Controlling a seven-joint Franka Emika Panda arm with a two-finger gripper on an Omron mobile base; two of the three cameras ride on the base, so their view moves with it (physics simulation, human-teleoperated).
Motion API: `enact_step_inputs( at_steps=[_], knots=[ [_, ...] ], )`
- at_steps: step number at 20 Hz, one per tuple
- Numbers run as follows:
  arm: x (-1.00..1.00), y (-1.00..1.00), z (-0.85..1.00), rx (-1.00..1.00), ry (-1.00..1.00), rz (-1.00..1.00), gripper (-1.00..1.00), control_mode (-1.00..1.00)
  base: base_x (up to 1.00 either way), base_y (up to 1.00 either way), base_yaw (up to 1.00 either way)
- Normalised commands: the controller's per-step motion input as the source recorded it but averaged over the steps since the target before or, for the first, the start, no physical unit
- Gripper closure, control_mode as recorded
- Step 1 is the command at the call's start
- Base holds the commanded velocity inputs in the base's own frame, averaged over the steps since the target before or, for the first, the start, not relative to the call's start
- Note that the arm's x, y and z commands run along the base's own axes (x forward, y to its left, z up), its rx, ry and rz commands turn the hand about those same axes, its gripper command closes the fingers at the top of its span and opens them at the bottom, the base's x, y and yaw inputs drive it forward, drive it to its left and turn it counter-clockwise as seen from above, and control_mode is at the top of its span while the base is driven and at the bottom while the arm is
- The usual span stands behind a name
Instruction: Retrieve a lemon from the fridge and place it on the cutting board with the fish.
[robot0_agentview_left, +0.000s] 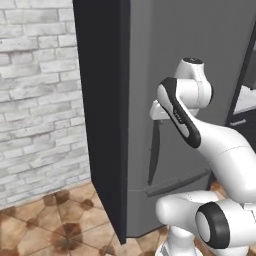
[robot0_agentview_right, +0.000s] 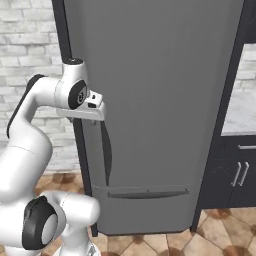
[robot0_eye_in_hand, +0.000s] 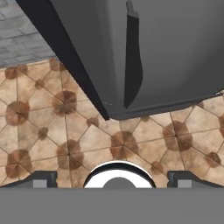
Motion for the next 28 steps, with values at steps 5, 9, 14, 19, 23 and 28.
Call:
enact_step_inputs(
  at_steps=[5,9,14,19,23,28],
  knots=[
    [0.0,0.0,0.0,0.0,0.0,0.0,-1.0,1.0,-0.14,0.36,-0.23],
    [0.0,0.0,0.0,0.0,0.0,0.0,-1.0,1.0,-0.16,0.34,-0.32],
    [0.0,0.0,0.0,0.0,0.0,0.0,-1.0,1.0,-0.18,0.29,-0.25],
    [0.0,0.0,0.0,0.0,0.0,0.0,-1.0,1.0,-0.27,0.21,-0.1],
    [0.0,0.0,0.0,0.0,0.0,0.0,-1.0,1.0,-0.25,0.1,-0.02],
    [0.0,0.0,0.0,0.0,0.0,0.0,-1.0,-1.0,-0.02,0.01,0.0]
  ],
)
